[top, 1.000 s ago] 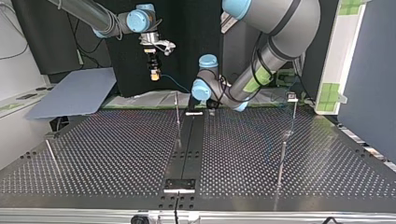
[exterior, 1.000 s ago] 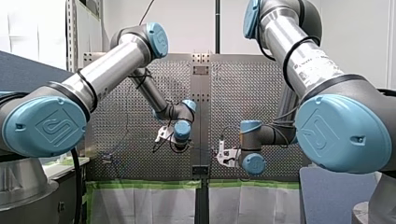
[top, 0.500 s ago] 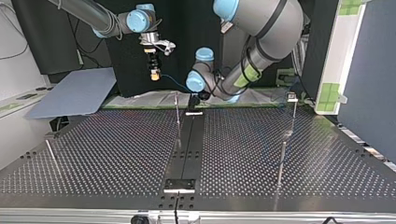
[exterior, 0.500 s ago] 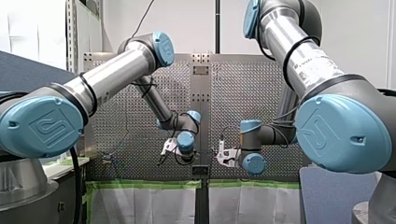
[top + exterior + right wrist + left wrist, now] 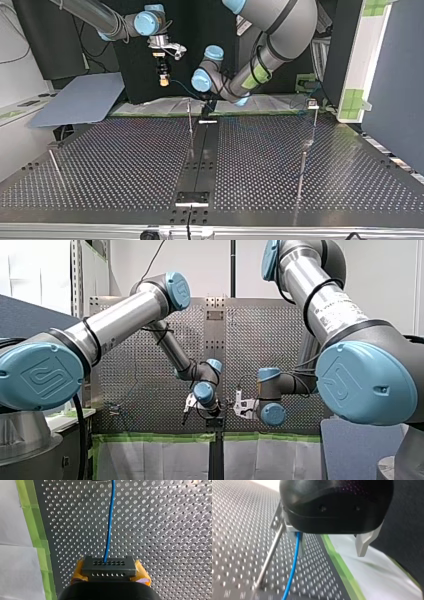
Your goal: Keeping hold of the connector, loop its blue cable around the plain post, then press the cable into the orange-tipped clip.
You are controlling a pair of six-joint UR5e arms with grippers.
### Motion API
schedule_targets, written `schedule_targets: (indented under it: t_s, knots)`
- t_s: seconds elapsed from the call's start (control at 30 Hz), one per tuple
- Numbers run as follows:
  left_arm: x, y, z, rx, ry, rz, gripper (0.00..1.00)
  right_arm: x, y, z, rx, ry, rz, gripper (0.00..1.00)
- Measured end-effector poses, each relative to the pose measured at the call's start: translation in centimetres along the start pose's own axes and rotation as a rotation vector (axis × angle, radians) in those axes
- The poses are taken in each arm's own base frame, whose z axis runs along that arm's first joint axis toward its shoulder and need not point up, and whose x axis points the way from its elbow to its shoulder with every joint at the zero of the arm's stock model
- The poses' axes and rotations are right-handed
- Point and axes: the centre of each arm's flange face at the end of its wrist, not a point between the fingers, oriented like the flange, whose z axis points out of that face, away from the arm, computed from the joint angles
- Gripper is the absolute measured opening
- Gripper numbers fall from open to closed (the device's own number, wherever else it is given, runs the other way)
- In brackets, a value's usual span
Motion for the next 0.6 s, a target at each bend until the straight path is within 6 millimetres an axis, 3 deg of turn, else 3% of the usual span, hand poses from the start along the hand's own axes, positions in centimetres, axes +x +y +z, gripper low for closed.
schedule_targets:
  t_s: [0.1, 0.2, 0.27, 0.43, 0.47, 0.5, 0.57, 0.6]
  knots:
    - [0.0, -0.8, -0.1, 0.040, -0.008, -0.031, 1.00, 0.0, 0.0, 0.0, -0.001, -0.002, -0.002, 0.00]
    - [-0.1, -1.5, -0.1, 0.076, -0.021, -0.063, 0.93, 0.0, 0.0, 0.0, -0.002, -0.003, -0.006, 0.00]
    - [-0.2, -1.8, -0.1, 0.098, -0.029, -0.085, 0.82, 0.0, 0.0, 0.0, -0.002, -0.003, -0.008, 0.00]
    - [-0.4, -2.0, 0.0, 0.109, -0.045, -0.132, 0.82, 0.0, 0.1, 0.0, -0.003, -0.004, -0.010, 0.00]
    - [-0.4, -2.0, 0.0, 0.109, -0.046, -0.143, 0.31, 0.0, 0.1, 0.0, -0.003, -0.004, -0.010, 0.00]
    - [-0.4, -2.0, 0.1, 0.108, -0.047, -0.152, 0.31, 0.0, 0.1, 0.0, -0.004, -0.004, -0.011, 0.00]
    - [-0.5, -2.0, 0.1, 0.103, -0.054, -0.173, 0.04, 0.0, 0.2, 0.0, -0.006, -0.004, -0.011, 0.00]
    - [-0.6, -2.0, 0.2, 0.102, -0.060, -0.182, 0.04, 0.0, 0.3, 0.0, -0.007, -0.004, -0.011, 0.00]
